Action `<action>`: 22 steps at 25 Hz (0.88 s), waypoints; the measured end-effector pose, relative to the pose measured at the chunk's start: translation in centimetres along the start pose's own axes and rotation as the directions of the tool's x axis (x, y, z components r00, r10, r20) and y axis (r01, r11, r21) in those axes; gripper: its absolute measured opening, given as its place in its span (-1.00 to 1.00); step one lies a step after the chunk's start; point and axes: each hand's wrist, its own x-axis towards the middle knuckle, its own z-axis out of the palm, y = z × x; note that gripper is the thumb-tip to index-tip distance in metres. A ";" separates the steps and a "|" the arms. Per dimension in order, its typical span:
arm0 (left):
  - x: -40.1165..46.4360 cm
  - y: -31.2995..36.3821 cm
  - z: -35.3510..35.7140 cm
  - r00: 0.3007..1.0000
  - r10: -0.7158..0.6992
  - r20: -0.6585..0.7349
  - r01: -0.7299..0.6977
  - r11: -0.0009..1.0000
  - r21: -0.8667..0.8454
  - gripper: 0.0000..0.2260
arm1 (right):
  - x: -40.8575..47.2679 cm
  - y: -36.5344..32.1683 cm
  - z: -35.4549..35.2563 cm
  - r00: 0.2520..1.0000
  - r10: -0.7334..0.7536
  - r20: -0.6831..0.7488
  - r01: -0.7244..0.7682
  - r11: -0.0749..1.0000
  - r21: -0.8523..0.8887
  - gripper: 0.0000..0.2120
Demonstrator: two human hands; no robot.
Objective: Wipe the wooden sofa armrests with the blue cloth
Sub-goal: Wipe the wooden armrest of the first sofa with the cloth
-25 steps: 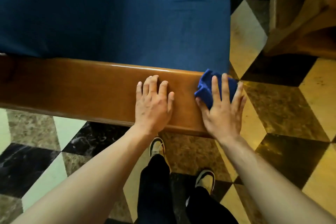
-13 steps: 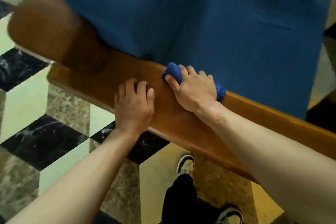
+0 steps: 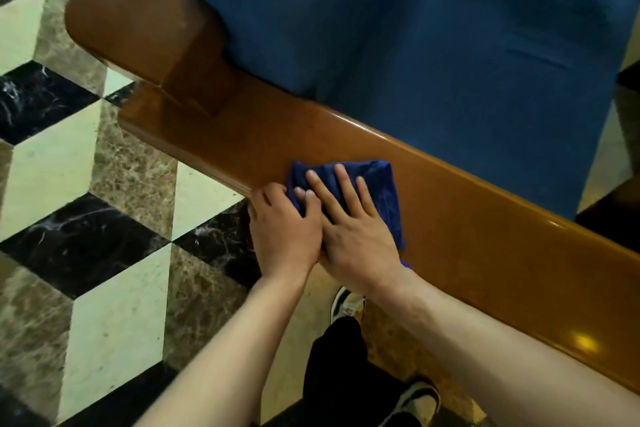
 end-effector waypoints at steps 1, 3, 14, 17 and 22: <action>-1.5 -0.4 0.9 0.993 -0.115 0.030 0.117 0.990 -0.078 -0.66 | -1.6 0.3 0.0 1.000 -0.021 0.020 0.021 1.000 0.003 -0.32; -4.0 -0.2 2.5 0.876 -0.429 0.219 0.482 0.767 -0.423 -0.56 | -4.8 1.6 -0.6 0.998 -0.059 0.032 0.055 0.993 0.107 -0.34; -16.7 4.6 0.8 0.837 -0.187 0.515 0.518 0.576 -0.632 -0.88 | -17.8 5.3 -7.2 0.883 0.465 0.059 -0.342 0.552 0.760 -0.58; -17.9 5.9 -3.6 0.862 -0.064 0.504 0.428 0.626 -0.652 -0.84 | -17.7 3.7 -10.9 0.943 0.318 0.100 -0.276 0.575 0.770 -0.54; -17.1 4.5 -13.9 0.910 0.073 0.409 0.274 0.634 -0.723 -0.83 | -12.9 -2.8 -16.9 0.912 0.172 0.372 -0.405 0.247 0.880 -0.72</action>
